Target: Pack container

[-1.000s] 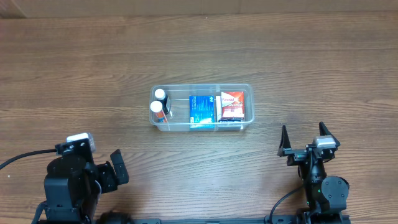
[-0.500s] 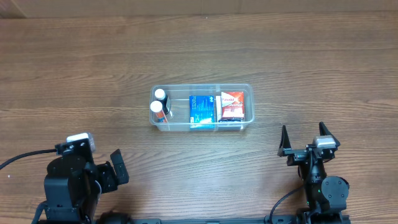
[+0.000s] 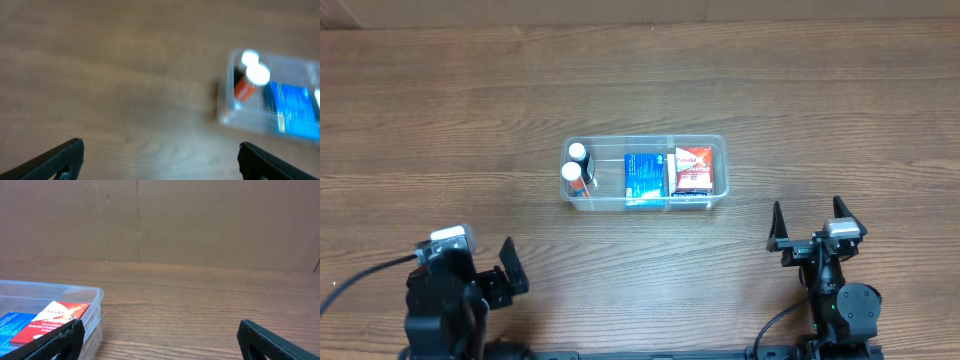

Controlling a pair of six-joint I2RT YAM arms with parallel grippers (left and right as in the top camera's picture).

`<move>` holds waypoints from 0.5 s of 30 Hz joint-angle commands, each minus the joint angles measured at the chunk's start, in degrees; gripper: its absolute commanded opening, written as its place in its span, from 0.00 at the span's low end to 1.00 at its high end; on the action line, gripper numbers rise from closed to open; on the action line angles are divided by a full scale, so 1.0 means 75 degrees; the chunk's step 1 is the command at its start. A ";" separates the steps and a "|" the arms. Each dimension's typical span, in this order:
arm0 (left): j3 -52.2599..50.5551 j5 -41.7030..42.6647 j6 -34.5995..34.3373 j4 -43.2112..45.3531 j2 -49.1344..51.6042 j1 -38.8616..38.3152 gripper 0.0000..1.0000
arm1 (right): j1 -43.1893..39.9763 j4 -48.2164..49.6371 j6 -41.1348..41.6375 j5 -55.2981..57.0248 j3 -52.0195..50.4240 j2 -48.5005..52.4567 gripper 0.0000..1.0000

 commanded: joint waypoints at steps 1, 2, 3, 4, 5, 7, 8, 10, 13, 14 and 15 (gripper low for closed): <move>-0.1399 0.0192 0.0396 0.1247 -0.1107 0.0134 1.00 | -0.0020 0.0047 -0.0003 -0.0017 -0.0082 -0.0070 1.00; -0.1731 0.0230 0.0417 0.1638 -0.1343 0.0134 1.00 | -0.0020 0.0047 -0.0003 -0.0017 -0.0082 -0.0070 1.00; -0.2063 0.0291 0.0490 0.2081 -0.1571 0.0134 1.00 | -0.0020 0.0047 -0.0003 -0.0017 -0.0082 -0.0070 1.00; -0.2372 0.0402 0.0592 0.2500 -0.1763 0.0134 1.00 | -0.0020 0.0047 -0.0003 -0.0017 -0.0082 -0.0070 1.00; -0.2748 0.0571 0.0764 0.3060 -0.1976 0.0137 1.00 | -0.0020 0.0047 -0.0003 -0.0017 -0.0082 -0.0070 1.00; -0.3316 0.0903 0.1017 0.4028 -0.2267 0.0192 1.00 | -0.0020 0.0047 -0.0003 -0.0017 -0.0082 -0.0070 1.00; -0.3552 0.1037 0.1119 0.4523 -0.2355 0.0224 1.00 | -0.0020 0.0047 -0.0003 -0.0017 -0.0082 -0.0070 1.00; -0.4083 0.1309 0.1454 0.5709 -0.2474 0.0329 1.00 | -0.0020 0.0047 -0.0003 -0.0017 -0.0082 -0.0070 1.00; -0.4704 0.1667 0.1903 0.7233 -0.2535 0.0472 1.00 | -0.0020 0.0047 -0.0003 -0.0017 -0.0082 -0.0070 1.00; -0.4884 0.1728 0.1988 0.7632 -0.2565 0.0484 1.00 | -0.0020 0.0047 -0.0003 -0.0015 -0.0082 -0.0070 1.00; -0.5056 0.1737 0.2049 0.8008 -0.2594 0.0481 1.00 | -0.0020 0.0047 -0.0003 -0.0015 -0.0082 -0.0070 1.00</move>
